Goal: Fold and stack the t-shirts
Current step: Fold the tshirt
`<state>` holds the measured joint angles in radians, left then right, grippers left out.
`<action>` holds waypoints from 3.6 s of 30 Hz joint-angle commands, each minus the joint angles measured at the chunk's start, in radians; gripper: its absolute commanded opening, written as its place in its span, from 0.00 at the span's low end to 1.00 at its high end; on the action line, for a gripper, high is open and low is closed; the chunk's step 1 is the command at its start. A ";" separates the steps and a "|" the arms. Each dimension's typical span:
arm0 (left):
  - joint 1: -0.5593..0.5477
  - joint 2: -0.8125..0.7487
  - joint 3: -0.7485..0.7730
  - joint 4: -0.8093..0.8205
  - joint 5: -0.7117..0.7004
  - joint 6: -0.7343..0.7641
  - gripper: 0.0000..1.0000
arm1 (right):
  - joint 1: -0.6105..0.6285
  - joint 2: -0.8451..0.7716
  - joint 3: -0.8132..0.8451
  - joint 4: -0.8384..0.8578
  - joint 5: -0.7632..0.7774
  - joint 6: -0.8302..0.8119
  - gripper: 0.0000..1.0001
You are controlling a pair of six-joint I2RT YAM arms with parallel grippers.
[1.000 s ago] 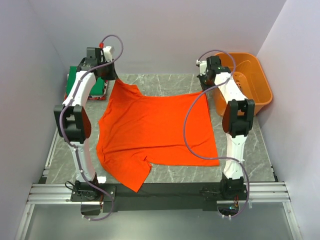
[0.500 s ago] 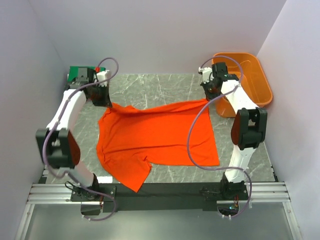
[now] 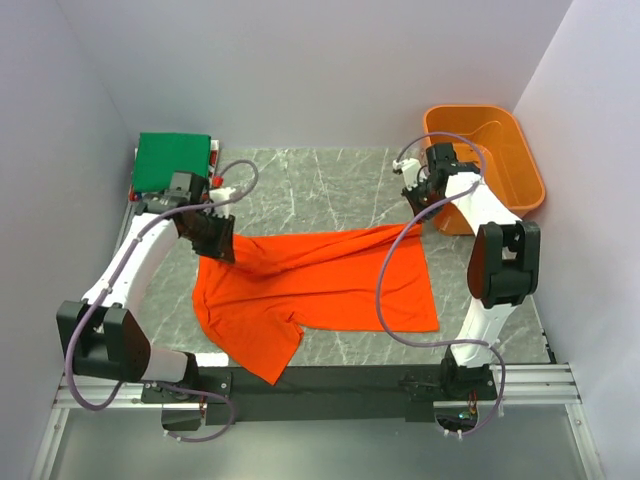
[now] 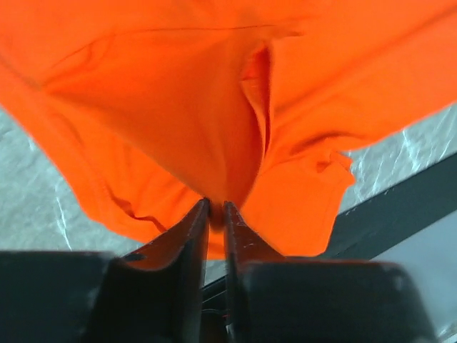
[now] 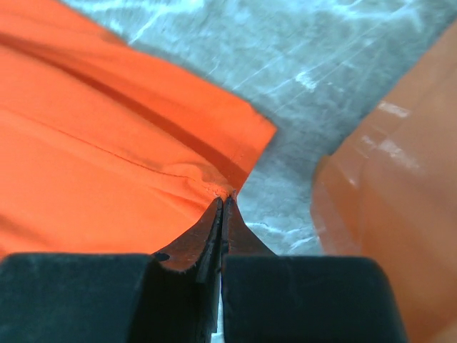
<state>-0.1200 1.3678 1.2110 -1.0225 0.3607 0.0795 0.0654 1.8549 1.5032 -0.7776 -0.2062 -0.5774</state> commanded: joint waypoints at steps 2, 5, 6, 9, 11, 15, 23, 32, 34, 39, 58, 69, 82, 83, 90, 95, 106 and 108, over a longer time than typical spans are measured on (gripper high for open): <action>-0.027 0.036 0.044 -0.059 -0.026 0.071 0.34 | -0.006 0.039 0.063 -0.153 -0.047 -0.131 0.06; 0.034 0.095 0.090 -0.094 -0.058 0.121 0.39 | -0.010 0.029 0.095 -0.239 -0.085 -0.185 0.37; 0.060 0.109 0.119 -0.091 -0.034 0.132 0.39 | -0.010 0.021 0.098 -0.247 -0.105 -0.193 0.40; 0.118 0.200 0.217 -0.059 -0.029 0.140 0.40 | -0.012 0.020 0.144 -0.288 -0.140 -0.208 0.44; 0.149 0.282 0.269 -0.033 -0.032 0.146 0.41 | -0.010 0.055 0.195 -0.281 -0.144 -0.171 0.43; 0.161 0.416 0.375 0.009 -0.054 0.114 0.43 | -0.006 0.159 0.274 -0.220 0.000 -0.029 0.40; 0.244 0.580 0.391 0.074 0.058 0.005 0.41 | 0.007 0.276 0.353 -0.207 0.073 0.111 0.44; 0.247 0.642 0.363 0.121 0.076 -0.024 0.43 | 0.034 0.256 0.246 -0.163 0.060 -0.028 0.47; 0.247 0.643 0.358 0.130 0.080 -0.032 0.43 | 0.048 0.236 0.212 -0.140 0.070 -0.059 0.47; 0.247 0.646 0.334 0.162 0.090 -0.056 0.43 | 0.062 0.247 0.181 -0.057 0.126 -0.091 0.47; 0.247 0.695 0.351 0.194 0.052 -0.144 0.33 | 0.076 0.297 0.158 -0.058 0.146 -0.197 0.27; 0.260 0.697 0.355 0.214 0.057 -0.152 0.22 | 0.079 0.303 0.169 -0.068 0.160 -0.197 0.00; 0.352 0.660 0.406 0.366 0.018 -0.182 0.01 | 0.077 0.283 0.181 0.149 0.323 -0.124 0.00; 0.358 0.672 0.418 0.368 0.018 -0.184 0.01 | 0.080 0.288 0.192 0.149 0.327 -0.122 0.00; 0.355 0.806 0.554 0.410 0.092 -0.224 0.01 | 0.106 0.371 0.327 0.147 0.350 -0.085 0.00; 0.336 0.933 0.746 0.395 0.070 -0.236 0.07 | 0.128 0.470 0.409 0.175 0.439 -0.062 0.00; 0.281 0.590 0.544 0.372 0.233 0.047 0.77 | 0.166 0.319 0.493 -0.069 0.223 0.031 0.70; 0.234 0.553 0.498 0.329 0.183 0.106 0.74 | 0.166 0.287 0.471 -0.094 0.209 0.040 0.66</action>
<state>0.1883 2.0502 1.7515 -0.7002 0.5373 0.0525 0.2142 2.2642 1.9923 -0.7979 0.0753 -0.5694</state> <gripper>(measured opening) 0.753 0.677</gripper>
